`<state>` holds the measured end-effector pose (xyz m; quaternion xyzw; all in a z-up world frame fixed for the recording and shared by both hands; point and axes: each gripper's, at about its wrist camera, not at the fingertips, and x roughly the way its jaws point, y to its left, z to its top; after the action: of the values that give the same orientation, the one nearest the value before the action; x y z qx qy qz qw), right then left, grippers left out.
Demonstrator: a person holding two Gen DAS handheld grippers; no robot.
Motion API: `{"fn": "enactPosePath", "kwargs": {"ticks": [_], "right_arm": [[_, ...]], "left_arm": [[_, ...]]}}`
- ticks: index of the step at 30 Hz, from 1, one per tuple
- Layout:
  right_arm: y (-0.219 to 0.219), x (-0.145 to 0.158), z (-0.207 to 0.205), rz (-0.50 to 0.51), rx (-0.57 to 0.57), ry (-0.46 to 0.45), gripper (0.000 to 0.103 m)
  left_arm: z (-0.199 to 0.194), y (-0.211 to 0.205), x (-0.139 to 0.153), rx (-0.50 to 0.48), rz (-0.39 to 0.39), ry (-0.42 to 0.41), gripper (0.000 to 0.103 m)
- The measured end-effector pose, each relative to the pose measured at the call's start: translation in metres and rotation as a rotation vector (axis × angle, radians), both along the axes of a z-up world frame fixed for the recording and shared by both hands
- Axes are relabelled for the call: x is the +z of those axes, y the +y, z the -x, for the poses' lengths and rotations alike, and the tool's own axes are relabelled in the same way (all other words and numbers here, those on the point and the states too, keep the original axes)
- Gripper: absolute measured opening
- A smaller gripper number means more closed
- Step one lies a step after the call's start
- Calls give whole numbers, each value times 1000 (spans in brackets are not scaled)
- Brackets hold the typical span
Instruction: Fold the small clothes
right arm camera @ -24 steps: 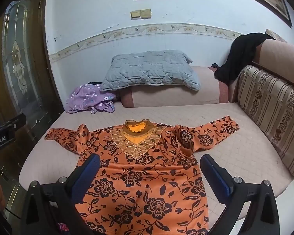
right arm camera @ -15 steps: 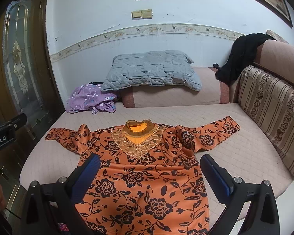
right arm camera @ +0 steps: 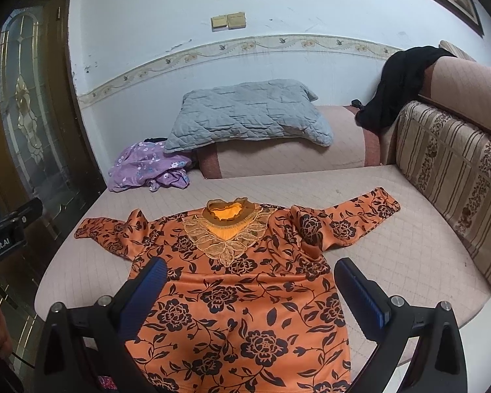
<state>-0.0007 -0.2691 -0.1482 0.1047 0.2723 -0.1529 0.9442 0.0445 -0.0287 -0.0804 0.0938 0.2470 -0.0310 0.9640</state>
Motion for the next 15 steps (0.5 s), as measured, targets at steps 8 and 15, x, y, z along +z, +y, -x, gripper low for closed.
{"fn": "enactPosePath", "kwargs": {"ticks": [8, 15], "right_arm": [[-2, -4, -4, -56, -2, -20, 103], [-4, -9, -7, -41, -9, -34, 103]], "left_arm": [[-4, -4, -5, -6, -14, 14, 103], [-10, -10, -9, -7, -24, 25, 103]]}}
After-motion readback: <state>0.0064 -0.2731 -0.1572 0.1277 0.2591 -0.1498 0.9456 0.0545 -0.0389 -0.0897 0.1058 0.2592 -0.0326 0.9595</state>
